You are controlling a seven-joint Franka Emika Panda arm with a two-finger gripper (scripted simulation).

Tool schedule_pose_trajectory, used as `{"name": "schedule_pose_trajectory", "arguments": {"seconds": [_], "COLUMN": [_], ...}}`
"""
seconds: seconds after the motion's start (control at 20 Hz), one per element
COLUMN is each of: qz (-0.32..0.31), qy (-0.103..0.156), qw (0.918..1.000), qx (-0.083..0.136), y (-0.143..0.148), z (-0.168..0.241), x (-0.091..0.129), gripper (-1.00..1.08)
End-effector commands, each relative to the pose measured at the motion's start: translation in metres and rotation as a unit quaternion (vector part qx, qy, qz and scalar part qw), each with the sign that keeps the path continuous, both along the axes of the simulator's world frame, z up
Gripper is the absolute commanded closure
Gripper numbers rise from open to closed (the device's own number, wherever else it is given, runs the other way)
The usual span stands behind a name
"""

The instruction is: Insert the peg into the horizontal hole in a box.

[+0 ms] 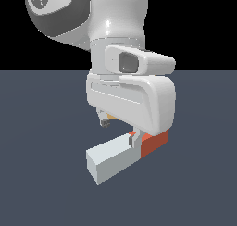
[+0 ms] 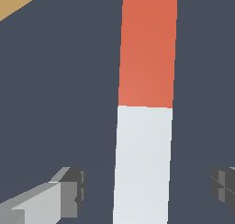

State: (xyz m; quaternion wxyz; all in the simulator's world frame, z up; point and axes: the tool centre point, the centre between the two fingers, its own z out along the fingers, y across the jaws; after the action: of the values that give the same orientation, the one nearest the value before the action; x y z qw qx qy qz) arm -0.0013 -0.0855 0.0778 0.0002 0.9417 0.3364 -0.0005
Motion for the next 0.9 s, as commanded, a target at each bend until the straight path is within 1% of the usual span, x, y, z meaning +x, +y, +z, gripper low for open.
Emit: {"name": "schedule_pose_trajectory", "arguments": {"seconds": [0.0, 0.4, 0.85], "qz": [-0.015, -0.02, -0.022], "qy": [0.0, 0.0, 0.0], "qw": [0.9999, 0.9998, 0.9998], "qx": [0.0, 0.0, 0.0], "y": [-0.002, -0.003, -0.003], "z": [-0.003, -0.008, -0.048], "x": [-0.001, -0.002, -0.003], "gripper": [-0.92, -0.92, -0.92]}}
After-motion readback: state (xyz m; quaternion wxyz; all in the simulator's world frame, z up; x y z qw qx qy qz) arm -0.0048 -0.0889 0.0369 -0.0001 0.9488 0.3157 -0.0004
